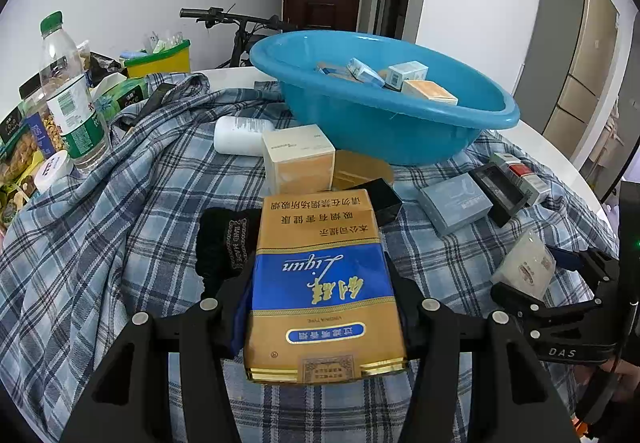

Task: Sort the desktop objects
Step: 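Lift the Liqun box and white tissue pack up off the cloth with both tools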

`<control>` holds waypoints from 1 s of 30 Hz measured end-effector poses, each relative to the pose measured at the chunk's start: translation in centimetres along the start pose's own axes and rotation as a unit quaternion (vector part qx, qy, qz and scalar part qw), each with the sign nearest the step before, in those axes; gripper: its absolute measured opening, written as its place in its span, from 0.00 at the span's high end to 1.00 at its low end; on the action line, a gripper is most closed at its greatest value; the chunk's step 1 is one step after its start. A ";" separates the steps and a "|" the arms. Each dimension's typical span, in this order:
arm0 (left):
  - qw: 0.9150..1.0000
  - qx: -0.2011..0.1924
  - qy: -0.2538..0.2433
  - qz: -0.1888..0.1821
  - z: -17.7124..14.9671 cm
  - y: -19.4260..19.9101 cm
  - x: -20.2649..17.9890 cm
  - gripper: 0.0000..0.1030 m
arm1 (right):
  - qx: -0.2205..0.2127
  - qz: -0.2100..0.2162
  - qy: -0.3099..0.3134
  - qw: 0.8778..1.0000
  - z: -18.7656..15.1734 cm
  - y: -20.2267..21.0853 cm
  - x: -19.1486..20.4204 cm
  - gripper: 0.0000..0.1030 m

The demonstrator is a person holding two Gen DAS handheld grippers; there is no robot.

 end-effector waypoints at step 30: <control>0.991 -0.125 -0.048 -0.014 0.8 4.8 -2.7 0.45 | -0.188 -0.094 -0.025 0.977 3.2 10.6 -0.5 0.28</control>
Point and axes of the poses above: each gripper's, at about its wrist camera, not at the fingertips, and y roughly against the way its jaws point, x to its left, z to its top, the point moved 4 cm from there along -y, roughly the way its jaws point, and after that the axes turned 10 degrees about y, right-handed, at the moved point
